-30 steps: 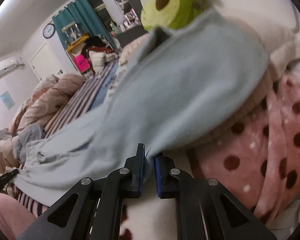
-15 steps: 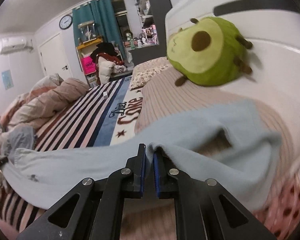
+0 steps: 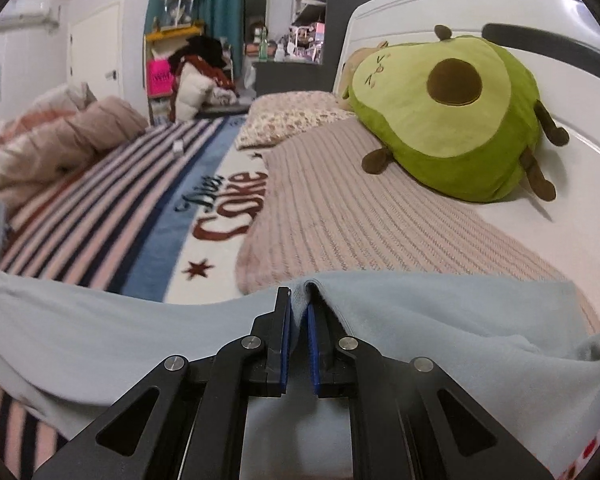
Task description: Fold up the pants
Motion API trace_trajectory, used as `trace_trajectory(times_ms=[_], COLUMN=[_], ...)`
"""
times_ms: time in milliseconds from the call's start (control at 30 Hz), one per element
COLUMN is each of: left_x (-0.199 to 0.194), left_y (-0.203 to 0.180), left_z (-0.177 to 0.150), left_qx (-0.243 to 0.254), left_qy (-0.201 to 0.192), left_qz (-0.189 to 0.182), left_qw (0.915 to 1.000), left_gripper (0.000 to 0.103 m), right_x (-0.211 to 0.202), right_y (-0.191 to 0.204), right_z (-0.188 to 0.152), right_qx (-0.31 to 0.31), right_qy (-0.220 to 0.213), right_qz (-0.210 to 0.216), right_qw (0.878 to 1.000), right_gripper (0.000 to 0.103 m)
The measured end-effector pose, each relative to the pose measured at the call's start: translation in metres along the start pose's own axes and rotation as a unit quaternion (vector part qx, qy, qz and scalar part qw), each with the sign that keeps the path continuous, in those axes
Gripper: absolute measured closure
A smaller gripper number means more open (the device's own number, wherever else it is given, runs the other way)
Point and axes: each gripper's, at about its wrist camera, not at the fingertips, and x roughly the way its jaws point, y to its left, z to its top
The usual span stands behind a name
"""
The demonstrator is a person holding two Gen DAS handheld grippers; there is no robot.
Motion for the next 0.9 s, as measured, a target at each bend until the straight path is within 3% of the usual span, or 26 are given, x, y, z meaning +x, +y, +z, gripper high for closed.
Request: trace_trajectory(times_ms=[100, 167, 200, 233, 267, 333, 533, 633, 767, 900], left_x=[0.012, 0.006, -0.001, -0.010, -0.022, -0.042, -0.089, -0.098, -0.102, -0.086], left_y=[-0.001, -0.001, 0.000, 0.001, 0.003, 0.005, 0.013, 0.014, 0.017, 0.013], left_z=[-0.003, -0.006, -0.006, -0.007, -0.006, -0.006, -0.006, -0.010, -0.036, -0.069], left_qx=[0.015, 0.020, 0.021, 0.021, 0.022, 0.024, 0.036, 0.055, 0.071, 0.084], left_qy=[0.031, 0.033, 0.033, 0.031, 0.023, 0.019, 0.004, 0.003, 0.026, 0.064], left_qz=[0.001, -0.011, -0.023, -0.041, -0.058, -0.072, -0.069, -0.023, -0.040, -0.032], left_qw=[0.9994, 0.9992, 0.9990, 0.9985, 0.9978, 0.9970, 0.9970, 0.9982, 0.9963, 0.9939], left_gripper=[0.093, 0.069, 0.043, 0.032, 0.031, 0.031, 0.019, 0.019, 0.019, 0.019], right_x=[0.010, 0.012, 0.011, 0.008, 0.004, -0.006, -0.035, -0.040, -0.055, -0.060], right_y=[0.000, 0.002, 0.003, 0.004, 0.005, 0.009, 0.016, 0.017, 0.017, 0.017], right_z=[-0.001, -0.002, -0.003, -0.004, -0.005, -0.007, -0.007, -0.007, -0.013, -0.024], right_qx=[-0.002, -0.012, -0.013, -0.015, -0.018, -0.027, -0.048, -0.050, -0.050, -0.039], right_qy=[0.022, 0.034, 0.035, 0.036, 0.036, 0.030, 0.010, 0.010, 0.003, 0.012], right_qz=[-0.009, -0.010, -0.004, 0.004, 0.014, 0.022, 0.035, 0.042, 0.056, 0.078], right_qw=[1.000, 0.999, 0.999, 0.999, 0.999, 0.999, 0.998, 0.998, 0.997, 0.996], right_gripper=[0.100, 0.090, 0.083, 0.068, 0.054, 0.046, 0.040, 0.040, 0.040, 0.040])
